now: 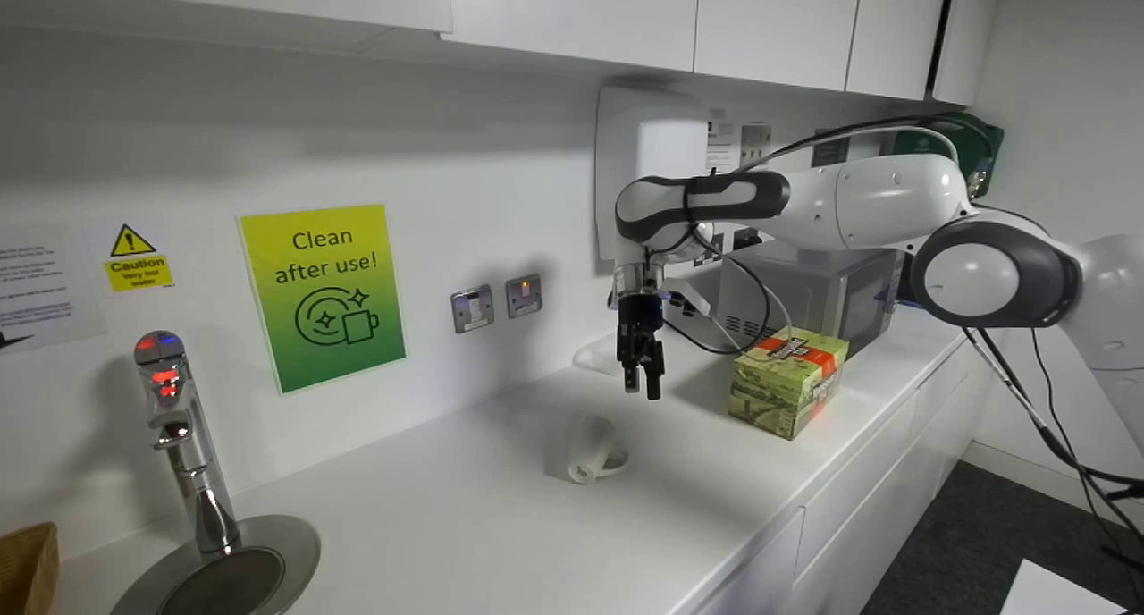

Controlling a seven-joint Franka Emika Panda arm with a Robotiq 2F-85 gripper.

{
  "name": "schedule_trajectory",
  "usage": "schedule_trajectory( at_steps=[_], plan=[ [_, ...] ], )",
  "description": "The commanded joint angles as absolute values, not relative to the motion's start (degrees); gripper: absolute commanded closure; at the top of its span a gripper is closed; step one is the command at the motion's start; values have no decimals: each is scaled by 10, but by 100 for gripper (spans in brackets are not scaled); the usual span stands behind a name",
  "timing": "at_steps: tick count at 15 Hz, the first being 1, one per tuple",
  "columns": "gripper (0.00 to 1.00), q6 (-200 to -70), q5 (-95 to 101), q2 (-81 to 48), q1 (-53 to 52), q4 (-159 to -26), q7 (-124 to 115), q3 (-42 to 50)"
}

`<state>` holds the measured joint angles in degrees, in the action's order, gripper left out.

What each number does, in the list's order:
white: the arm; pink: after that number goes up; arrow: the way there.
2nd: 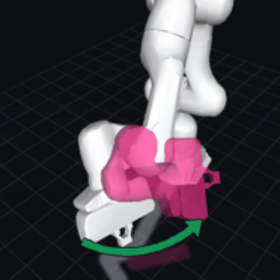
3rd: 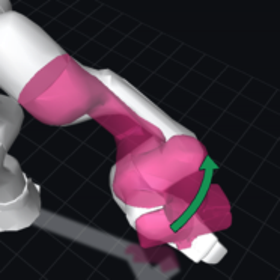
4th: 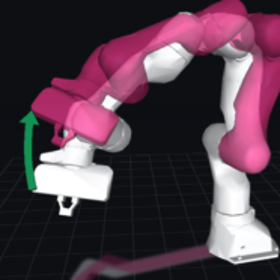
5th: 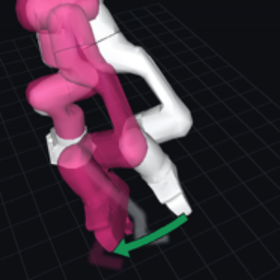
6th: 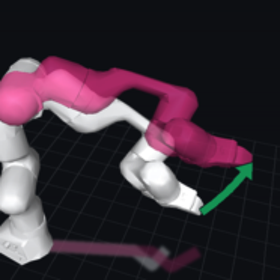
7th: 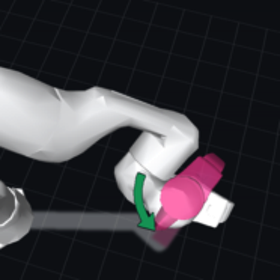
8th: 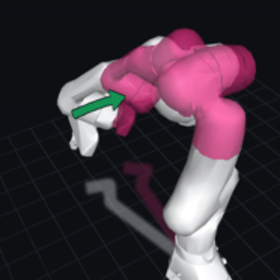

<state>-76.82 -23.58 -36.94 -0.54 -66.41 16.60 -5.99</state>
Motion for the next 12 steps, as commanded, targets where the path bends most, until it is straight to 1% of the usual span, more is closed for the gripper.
schedule_trajectory(
  at_steps=[1,4,12],
  plan=[
    [0,-791,-257,-388,8,-611,169,-76],
    [0,-833,-268,-383,8,-608,183,-85],
    [0,-826,-253,-385,1,-610,165,-86]
  ],
)
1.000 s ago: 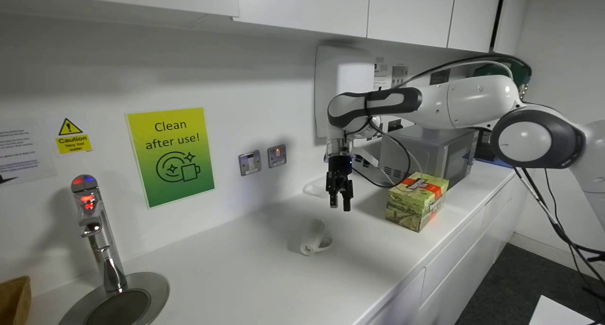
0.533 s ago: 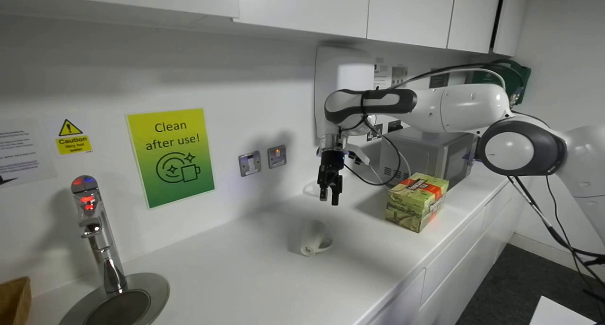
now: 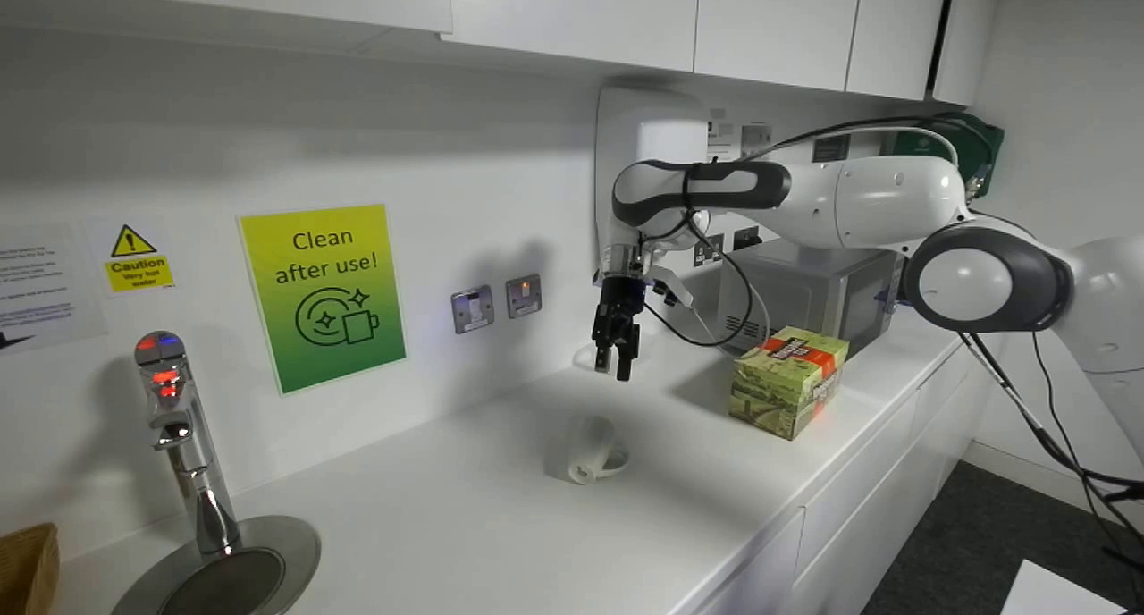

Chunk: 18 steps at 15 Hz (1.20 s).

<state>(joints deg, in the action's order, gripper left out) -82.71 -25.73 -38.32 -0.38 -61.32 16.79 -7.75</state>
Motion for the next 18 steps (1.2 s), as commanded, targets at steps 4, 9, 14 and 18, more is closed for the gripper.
schedule_trajectory(
  at_steps=[4,9,14,18],
  plan=[
    [0,-807,-254,-401,5,-588,186,-93],
    [0,-782,-265,-451,18,-535,223,-109],
    [0,-764,-272,-498,32,-474,229,-120],
    [0,-754,-292,-534,38,-431,226,-124]
  ],
)
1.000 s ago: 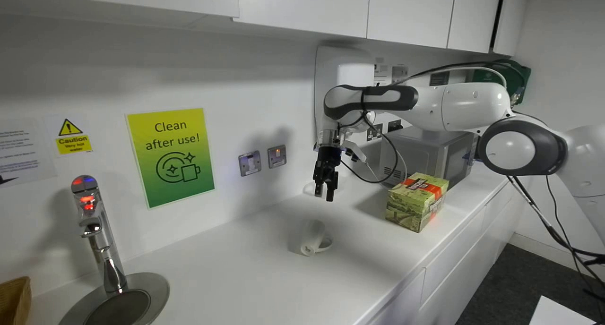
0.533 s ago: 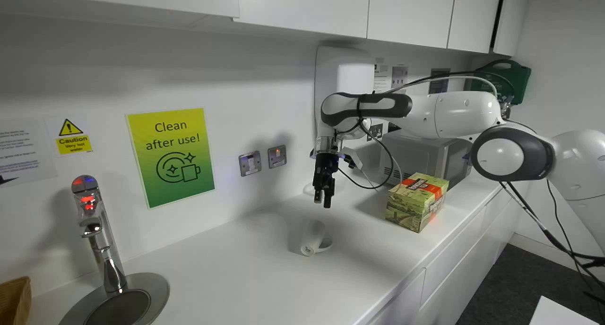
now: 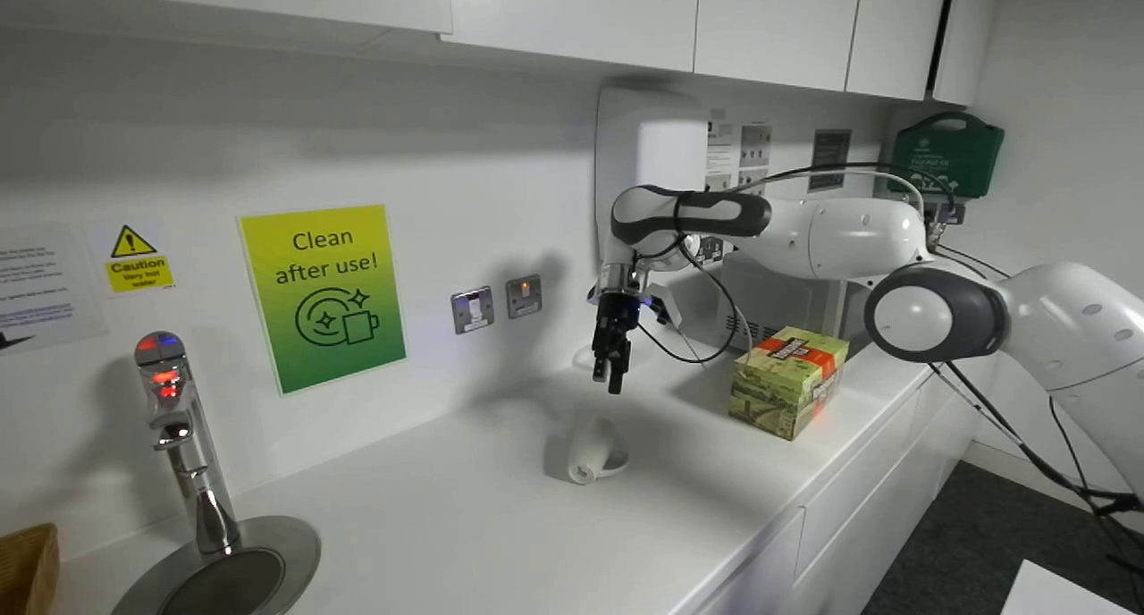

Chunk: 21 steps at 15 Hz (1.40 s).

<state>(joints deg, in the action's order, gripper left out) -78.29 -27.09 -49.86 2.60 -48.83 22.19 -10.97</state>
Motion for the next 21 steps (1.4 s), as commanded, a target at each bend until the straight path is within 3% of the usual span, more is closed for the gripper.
schedule_trajectory(
  at_steps=[1,21],
  plan=[
    [0,-753,-298,-544,40,-420,226,-126],
    [0,-700,-357,-681,44,-309,220,-175]
  ],
)
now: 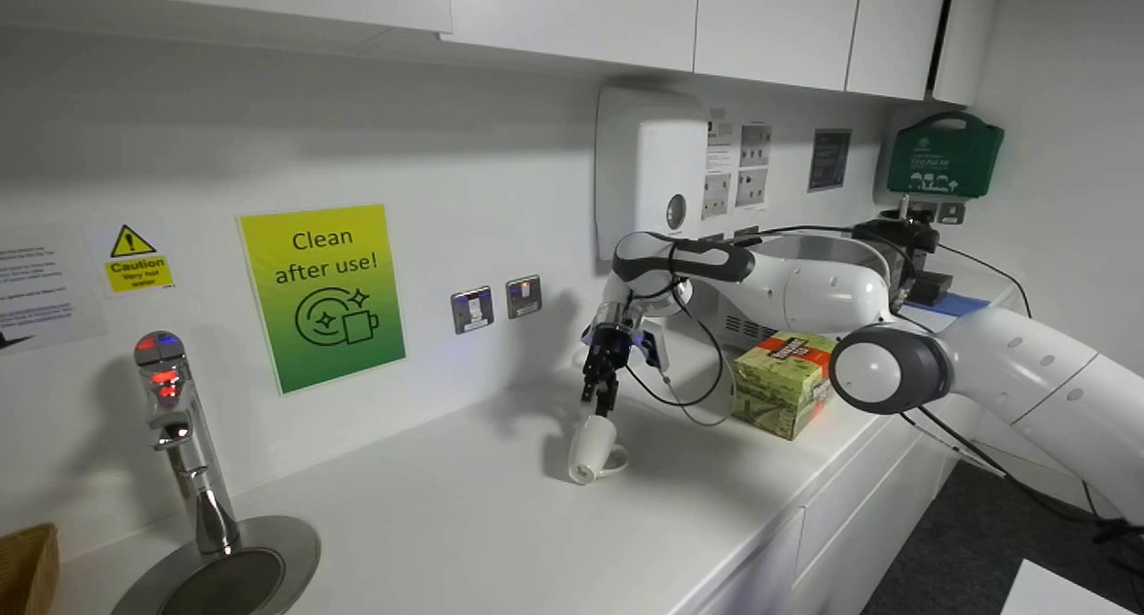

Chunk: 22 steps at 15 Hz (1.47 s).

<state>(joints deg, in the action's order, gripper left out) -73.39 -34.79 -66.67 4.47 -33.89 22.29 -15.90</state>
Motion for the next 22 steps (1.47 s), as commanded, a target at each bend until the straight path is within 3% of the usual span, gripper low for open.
schedule_trajectory(
  at_steps=[1,5,6,7,16,18,22],
  plan=[
    [0,-695,-357,-683,44,-308,220,-178],
    [0,-689,-357,-686,45,-306,211,-189],
    [25,-692,-358,-688,45,-305,210,-190],
    [26,-693,-358,-689,45,-305,205,-190],
    [95,-695,-361,-699,49,-302,187,-192],
    [100,-695,-365,-700,50,-302,185,-193],
    [99,-700,-375,-699,49,-299,171,-195]
  ],
)
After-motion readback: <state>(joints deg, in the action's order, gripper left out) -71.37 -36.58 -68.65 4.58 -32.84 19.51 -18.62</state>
